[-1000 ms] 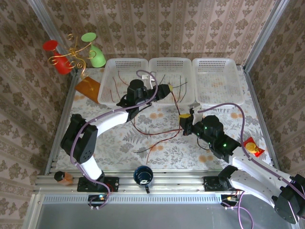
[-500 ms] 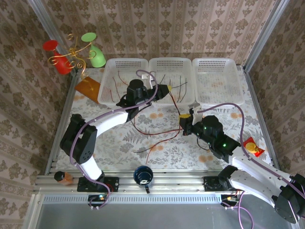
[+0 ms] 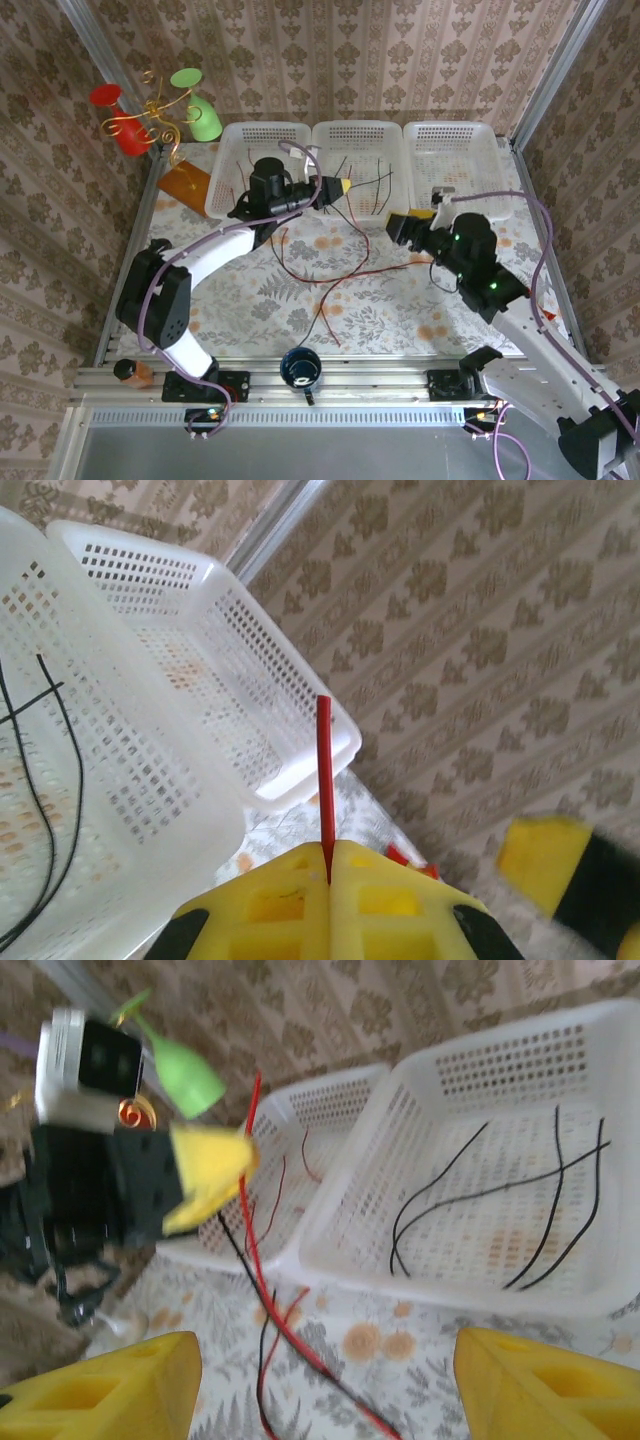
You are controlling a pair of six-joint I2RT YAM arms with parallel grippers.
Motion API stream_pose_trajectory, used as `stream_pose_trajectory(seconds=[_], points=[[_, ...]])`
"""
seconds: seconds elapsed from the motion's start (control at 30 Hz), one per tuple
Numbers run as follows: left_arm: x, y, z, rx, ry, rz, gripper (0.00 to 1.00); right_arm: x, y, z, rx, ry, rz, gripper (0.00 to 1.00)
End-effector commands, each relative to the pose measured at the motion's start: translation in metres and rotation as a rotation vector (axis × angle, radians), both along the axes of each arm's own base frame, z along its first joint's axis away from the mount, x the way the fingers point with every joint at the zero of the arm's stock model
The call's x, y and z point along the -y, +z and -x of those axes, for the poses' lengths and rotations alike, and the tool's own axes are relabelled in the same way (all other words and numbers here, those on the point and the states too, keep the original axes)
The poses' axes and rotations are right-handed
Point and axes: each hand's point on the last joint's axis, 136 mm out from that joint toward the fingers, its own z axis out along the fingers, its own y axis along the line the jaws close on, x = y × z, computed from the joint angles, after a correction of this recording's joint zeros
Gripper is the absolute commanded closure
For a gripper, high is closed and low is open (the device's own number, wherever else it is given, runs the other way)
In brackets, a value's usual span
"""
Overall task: Untangle the cables
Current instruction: Untie the cable.
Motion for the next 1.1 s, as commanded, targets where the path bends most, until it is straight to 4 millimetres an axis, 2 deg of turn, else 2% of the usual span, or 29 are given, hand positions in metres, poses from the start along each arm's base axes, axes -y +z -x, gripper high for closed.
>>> stream_pose_trajectory(seconds=[0.0, 0.13, 0.27, 0.43, 0.57, 0.67, 0.73, 0.83, 0.9, 1.07], points=[[-0.003, 0.017, 0.03, 0.187, -0.185, -0.083, 1.0, -0.006, -0.002, 0.002, -0.141, 0.054, -0.068, 0.32], [-0.011, 0.016, 0.032, 0.228, -0.198, -0.203, 1.0, -0.014, 0.005, 0.002, -0.064, 0.12, 0.002, 0.34], [-0.011, 0.032, 0.044, 0.285, -0.249, -0.187, 1.0, -0.012, 0.012, 0.008, 0.089, 0.123, 0.016, 0.37], [-0.016, 0.055, 0.076, 0.517, -0.369, -0.12, 1.0, -0.01, 0.011, 0.007, 0.1, 0.129, 0.086, 0.36], [-0.025, 0.064, 0.105, 0.693, -0.489, -0.088, 1.0, -0.02, 0.011, 0.009, 0.122, 0.186, 0.097, 0.37], [-0.029, 0.064, 0.112, 0.739, -0.527, -0.118, 1.0, -0.021, 0.012, 0.013, 0.208, 0.183, 0.133, 0.37], [-0.031, 0.06, 0.108, 0.765, -0.512, -0.184, 1.0, -0.028, 0.007, 0.023, 0.311, 0.208, 0.249, 0.37], [-0.031, 0.055, 0.106, 0.8, -0.505, -0.282, 1.0, -0.047, -0.021, 0.036, 0.51, 0.243, 0.656, 0.34], [-0.031, 0.056, 0.102, 0.802, -0.48, -0.32, 1.0, -0.054, -0.033, 0.039, 0.614, 0.237, 0.835, 0.34], [-0.03, 0.057, 0.091, 0.765, -0.4, -0.394, 1.0, -0.078, -0.031, 0.05, 0.785, 0.246, 1.026, 0.34]])
